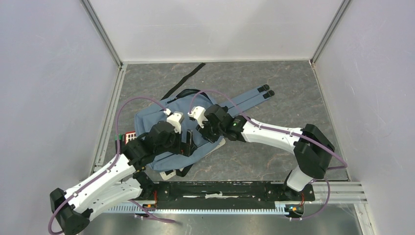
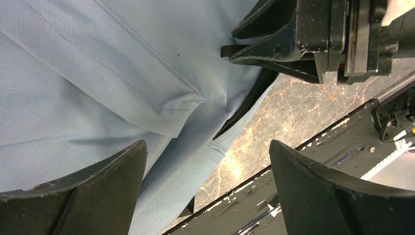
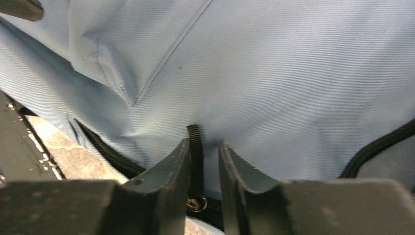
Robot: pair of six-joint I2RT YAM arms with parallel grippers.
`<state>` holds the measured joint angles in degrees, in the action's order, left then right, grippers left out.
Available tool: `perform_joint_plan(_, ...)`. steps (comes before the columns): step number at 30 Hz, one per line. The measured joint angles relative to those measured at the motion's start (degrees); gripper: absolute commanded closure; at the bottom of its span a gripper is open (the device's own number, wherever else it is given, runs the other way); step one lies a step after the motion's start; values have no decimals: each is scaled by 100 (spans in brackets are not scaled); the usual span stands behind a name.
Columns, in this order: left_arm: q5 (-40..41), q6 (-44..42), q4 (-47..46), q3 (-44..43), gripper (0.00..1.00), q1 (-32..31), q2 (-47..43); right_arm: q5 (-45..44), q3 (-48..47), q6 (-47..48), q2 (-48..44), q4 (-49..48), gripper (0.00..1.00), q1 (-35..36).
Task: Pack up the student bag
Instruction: Zip the student bag at the center of the board.
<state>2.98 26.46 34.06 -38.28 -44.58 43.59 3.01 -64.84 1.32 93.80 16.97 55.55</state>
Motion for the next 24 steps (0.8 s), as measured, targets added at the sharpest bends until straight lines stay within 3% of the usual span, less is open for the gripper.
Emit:
perform_joint_plan(5, -125, -15, -24, 0, 0, 0, 195, 232, 101, -20, 0, -114, 100, 2)
perform_joint_plan(12, -363, -85, -232, 0, 0, -28, 693, 52, 518, -201, -326, -535, 100, 7)
perform_joint_plan(19, -293, -195, -555, -2, 0, -205, 1121, -890, 2118, -407, -1825, -1976, 100, 223)
perform_joint_plan(24, -61, -341, -800, -98, 0, -505, 1530, -1665, 2608, -306, -2194, -2697, 100, 533)
